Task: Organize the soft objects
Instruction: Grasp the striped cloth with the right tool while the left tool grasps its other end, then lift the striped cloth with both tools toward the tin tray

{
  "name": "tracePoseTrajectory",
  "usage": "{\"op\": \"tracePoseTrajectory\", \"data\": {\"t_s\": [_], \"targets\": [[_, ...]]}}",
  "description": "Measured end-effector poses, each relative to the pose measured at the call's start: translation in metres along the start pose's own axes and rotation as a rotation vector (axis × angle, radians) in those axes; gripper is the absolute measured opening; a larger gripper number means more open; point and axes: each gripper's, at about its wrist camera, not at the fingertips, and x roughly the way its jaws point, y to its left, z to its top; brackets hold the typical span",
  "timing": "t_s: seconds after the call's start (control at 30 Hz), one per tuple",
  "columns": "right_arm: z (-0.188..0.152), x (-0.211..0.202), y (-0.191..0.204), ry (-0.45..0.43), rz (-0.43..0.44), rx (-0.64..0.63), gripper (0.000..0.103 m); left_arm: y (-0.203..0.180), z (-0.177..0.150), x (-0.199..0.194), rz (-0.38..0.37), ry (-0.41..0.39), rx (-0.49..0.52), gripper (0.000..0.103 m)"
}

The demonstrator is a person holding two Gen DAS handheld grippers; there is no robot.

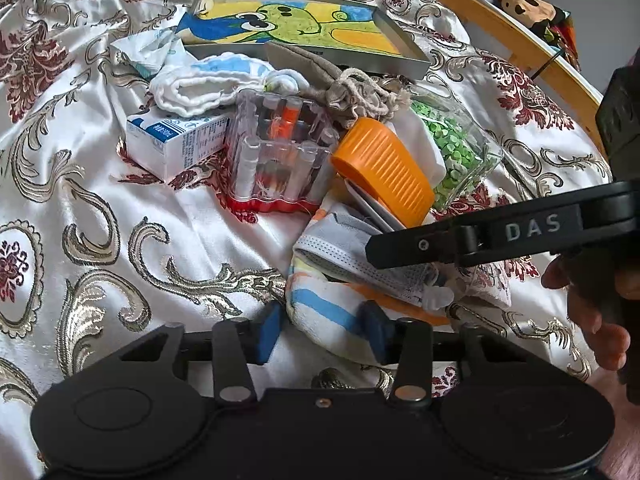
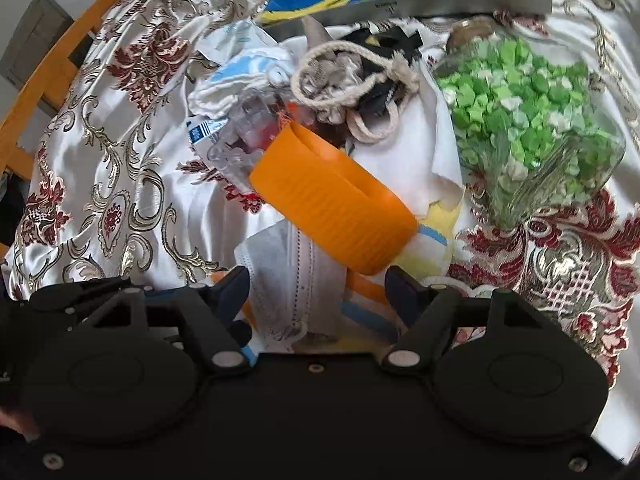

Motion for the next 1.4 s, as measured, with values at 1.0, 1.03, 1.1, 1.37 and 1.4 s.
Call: {"op": "tracePoseTrajectory", "data": {"t_s": [1.0,1.03,1.1,1.37,1.4], "targets": [[-0.019,-0.059,0.026,-0.201,0.191,-0.105,0.005,-0.005,-0.005,-0.067,0.038,-0.284,-0.015,0.008],[-0.019,-0.065,0.028,-0.233,0.198,-0.118,0.005,-0.007,-0.006,-0.071,0.045,-0.299,-0.002,0.008],[-0.020,-0.077,0.030,-0.288,0.210,-0.134,0.005,-0.013,-0.008,-0.080,0.063,-0.338,0.037,0.008],[-0.017,-0.124,0.015,-0.494,0.200,-0.132,0.005,-0.042,0.014,-0.126,0.135,-0.482,0.187,0.008],[-0.016,-0.127,0.011,-0.513,0.199,-0.124,0.005,-0.045,0.020,-0.132,0.143,-0.497,0.203,0.008]]}}
